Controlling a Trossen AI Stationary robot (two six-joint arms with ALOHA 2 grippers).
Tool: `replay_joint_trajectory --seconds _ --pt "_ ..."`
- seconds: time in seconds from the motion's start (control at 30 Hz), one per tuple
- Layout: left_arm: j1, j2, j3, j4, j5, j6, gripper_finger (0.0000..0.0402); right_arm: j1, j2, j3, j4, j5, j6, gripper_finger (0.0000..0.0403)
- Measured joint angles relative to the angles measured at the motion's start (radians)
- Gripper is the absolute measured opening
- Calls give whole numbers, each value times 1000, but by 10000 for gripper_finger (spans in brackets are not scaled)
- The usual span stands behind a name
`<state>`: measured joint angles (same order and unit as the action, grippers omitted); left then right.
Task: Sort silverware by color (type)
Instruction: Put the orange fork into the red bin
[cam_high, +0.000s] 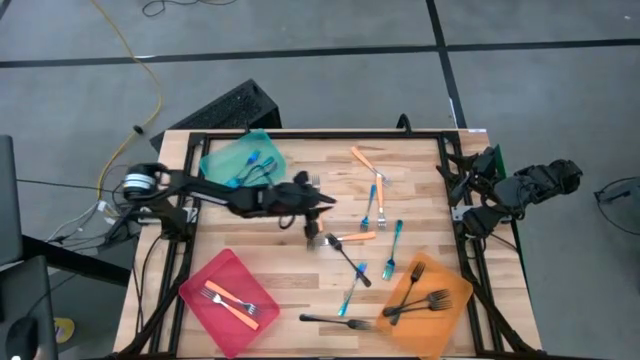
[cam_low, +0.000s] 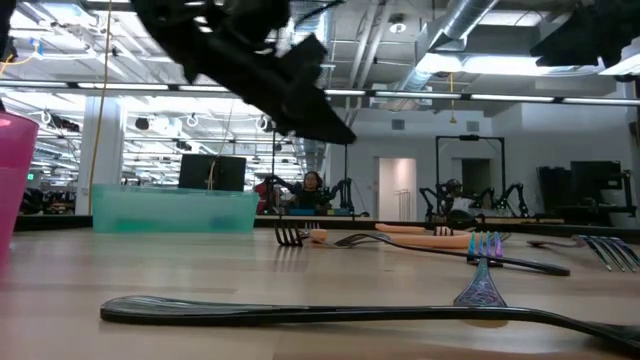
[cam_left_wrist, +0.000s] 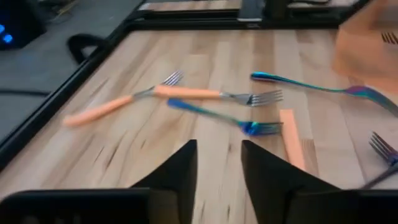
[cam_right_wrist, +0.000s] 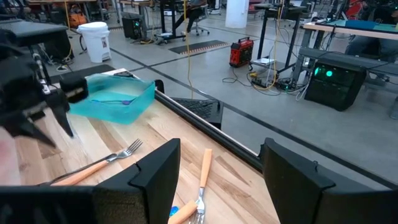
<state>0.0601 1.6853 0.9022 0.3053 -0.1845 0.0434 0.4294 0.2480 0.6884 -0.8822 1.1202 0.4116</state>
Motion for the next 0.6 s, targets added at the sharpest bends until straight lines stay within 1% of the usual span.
replay_joint_trajectory --seconds 0.1,0.17,0.3,0.4,0.6 --pt "-6 96 111 -87 42 65 143 0 0 0 0 2 0 242" --pt "-12 161 186 -127 47 86 152 0 0 0 0 3 0 242" --pt "-16 265 296 -134 48 74 157 0 0 0 0 3 0 242" --pt "-17 323 339 -123 60 69 158 0 0 0 0 3 0 242" --pt "-36 398 345 -94 69 85 158 0 0 0 0 3 0 242"
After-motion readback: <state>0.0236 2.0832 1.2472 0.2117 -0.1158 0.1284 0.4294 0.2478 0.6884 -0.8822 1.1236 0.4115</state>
